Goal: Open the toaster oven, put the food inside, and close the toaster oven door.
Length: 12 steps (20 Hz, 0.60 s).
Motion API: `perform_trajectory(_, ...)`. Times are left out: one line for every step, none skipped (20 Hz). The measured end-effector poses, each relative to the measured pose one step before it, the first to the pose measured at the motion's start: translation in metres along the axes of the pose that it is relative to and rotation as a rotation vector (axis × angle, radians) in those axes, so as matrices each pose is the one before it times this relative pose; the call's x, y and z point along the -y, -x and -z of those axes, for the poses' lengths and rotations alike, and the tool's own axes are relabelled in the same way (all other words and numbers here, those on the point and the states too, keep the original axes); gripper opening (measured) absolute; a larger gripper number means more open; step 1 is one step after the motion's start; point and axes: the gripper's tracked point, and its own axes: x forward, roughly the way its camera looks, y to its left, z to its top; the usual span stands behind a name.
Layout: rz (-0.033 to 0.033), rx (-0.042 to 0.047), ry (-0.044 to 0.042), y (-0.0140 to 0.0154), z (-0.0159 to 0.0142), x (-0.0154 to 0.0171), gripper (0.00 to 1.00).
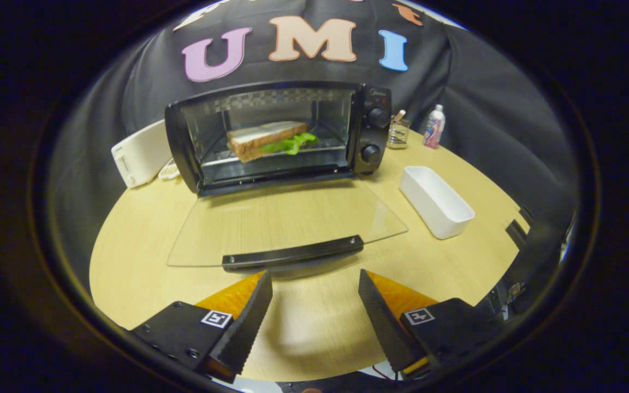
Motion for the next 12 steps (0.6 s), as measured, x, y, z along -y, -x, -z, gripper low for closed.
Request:
perform_trajectory(-0.00884, -0.01032, 0.01903, -0.00418, 0.00473, -0.00214, 0.99)
perform_trajectory(-0.00905, -0.00817, 0.02145, -0.00400, 0.00332, -0.00268, 0.99)
perform_trajectory(-0.01288, 0.00177, 0.01515, -0.00151, 0.00069, -0.00315, 0.99)
perform_trajectory(-0.00255, 0.01612, -0.00154, -0.00327, -0.00413, -0.00187, 0.99)
perform_trajectory(-0.00589, -0.00416, -0.00072, -0.00134, 0.00089, -0.00120, 0.99)
perform_trajectory(-0.01007, 0.00191, -0.00189, -0.00121, -0.00195, -0.00355, 1.00)
perform_trajectory(-0.00171, 0.00032, 0.00230, -0.00051, -0.00122, -0.00029, 0.99)
perform_trajectory(0.00008, 0.00184, 0.00333, -0.00126, -0.00103, -0.00055, 0.98)
perform_trajectory(-0.00057, -0.00015, 0.00550, -0.00027, 0.00005, -0.00004, 0.98)
perform_trajectory(-0.00149, 0.00201, 0.00448, 0.00075, -0.00200, -0.00045, 0.98)
perform_trajectory(-0.00262, 0.00652, 0.00330, 0.00185, -0.00231, -0.00067, 0.98)
perform_trajectory(-0.00306, 0.01011, 0.00089, 0.00227, -0.00462, -0.00053, 0.98)
